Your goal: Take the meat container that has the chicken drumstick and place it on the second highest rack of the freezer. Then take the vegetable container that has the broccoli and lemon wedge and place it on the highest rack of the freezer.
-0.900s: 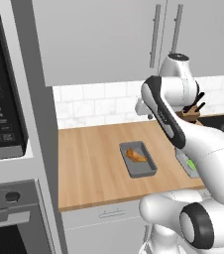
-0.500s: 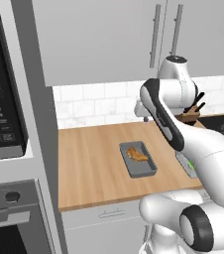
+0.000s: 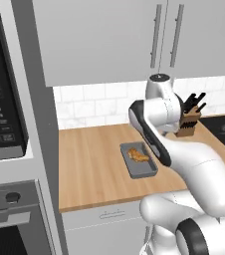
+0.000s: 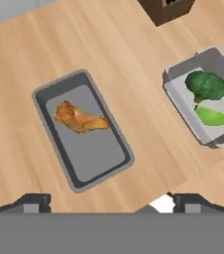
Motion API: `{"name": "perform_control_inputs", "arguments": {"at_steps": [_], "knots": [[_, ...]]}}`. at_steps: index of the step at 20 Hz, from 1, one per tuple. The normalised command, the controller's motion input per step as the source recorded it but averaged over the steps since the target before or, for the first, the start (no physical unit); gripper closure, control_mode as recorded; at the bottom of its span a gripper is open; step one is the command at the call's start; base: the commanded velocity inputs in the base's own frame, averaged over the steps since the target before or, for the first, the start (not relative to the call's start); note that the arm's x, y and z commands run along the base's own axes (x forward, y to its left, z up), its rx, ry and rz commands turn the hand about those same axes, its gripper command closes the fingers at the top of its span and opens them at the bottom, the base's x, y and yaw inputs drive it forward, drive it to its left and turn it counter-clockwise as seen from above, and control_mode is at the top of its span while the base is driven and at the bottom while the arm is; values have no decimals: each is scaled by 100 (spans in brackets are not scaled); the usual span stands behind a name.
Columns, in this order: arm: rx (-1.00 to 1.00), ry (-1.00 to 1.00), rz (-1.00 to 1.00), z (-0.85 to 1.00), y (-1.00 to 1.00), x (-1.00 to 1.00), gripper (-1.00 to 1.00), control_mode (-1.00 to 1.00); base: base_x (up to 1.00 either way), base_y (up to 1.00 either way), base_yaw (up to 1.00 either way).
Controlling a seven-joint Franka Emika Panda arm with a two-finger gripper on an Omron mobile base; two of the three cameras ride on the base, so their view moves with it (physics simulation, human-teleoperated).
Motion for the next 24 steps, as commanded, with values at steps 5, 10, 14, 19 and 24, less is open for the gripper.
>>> {"name": "perform_control_inputs", "arguments": {"at_steps": [5,10,14,19,24], "knots": [[1,1,-46,-58,-35,0,-100,-100,0,0,0],[17,13,-42,-52,-15,0,-100,-100,0,0,0],[13,3,-49,-46,1,0,-100,-100,0,0,0],[3,-4,-36,-42,39,2,-100,-100,0,0,0],[2,-2,-18,-41,49,16,-100,-100,0,0,0]]}}
